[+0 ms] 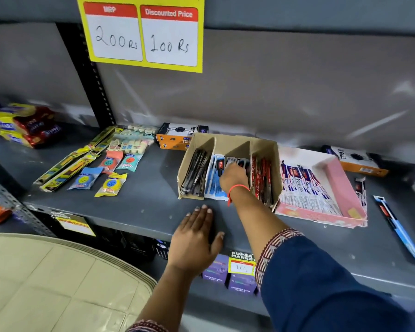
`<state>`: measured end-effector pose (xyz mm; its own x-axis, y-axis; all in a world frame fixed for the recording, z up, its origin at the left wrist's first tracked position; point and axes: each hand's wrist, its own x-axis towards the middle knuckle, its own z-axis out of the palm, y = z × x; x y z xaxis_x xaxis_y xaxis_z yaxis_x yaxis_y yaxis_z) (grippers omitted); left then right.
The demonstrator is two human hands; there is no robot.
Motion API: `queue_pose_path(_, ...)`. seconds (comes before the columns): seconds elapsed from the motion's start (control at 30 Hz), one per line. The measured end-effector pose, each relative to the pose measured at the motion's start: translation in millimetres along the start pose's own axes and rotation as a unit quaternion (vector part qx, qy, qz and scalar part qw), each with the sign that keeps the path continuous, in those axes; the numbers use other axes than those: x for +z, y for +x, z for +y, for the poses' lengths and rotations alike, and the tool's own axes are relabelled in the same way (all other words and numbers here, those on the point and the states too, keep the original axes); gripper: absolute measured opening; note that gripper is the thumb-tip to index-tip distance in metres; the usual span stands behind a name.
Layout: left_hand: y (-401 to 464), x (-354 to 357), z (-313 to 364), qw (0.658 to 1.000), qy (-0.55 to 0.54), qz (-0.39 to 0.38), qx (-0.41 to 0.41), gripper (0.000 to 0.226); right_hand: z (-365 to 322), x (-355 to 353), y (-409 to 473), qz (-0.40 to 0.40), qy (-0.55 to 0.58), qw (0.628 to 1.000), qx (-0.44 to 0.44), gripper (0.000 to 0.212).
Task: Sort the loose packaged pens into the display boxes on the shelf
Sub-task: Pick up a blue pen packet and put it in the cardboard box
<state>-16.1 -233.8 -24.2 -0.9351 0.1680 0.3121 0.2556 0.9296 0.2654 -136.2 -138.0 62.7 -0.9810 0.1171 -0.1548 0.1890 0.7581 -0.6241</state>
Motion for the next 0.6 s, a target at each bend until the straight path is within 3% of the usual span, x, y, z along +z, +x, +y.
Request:
queue_pose_path(0.23, 0.3, -4.9, 1.1, 0.999, 0.024, -0.029, -0.018, 0.06, 5.9, -4.5, -12.6, 0.044, -0.004, 0.999, -0.025, 0.031)
queue_pose_path(0.33, 0.4, -4.3, 1.9, 0.999, 0.026, -0.036, -0.024, 0.061, 12.8, -14.6, -27.4, 0.075, 0.006, 0.993, -0.087, 0.03)
queue_pose_path(0.47, -0.2, -2.6, 2.4, 0.997, 0.043, -0.05, -0.03, 0.063, 35.1, -39.8, -48.1, 0.23, 0.178, 0.937, -0.192, 0.032)
queue_pose_path(0.6, 0.4, 0.8, 3.3, 0.997, 0.04, -0.042, -0.043, 0.07, 100.6, -102.3, -45.6, 0.406, 0.256, 0.87, -0.113, 0.031)
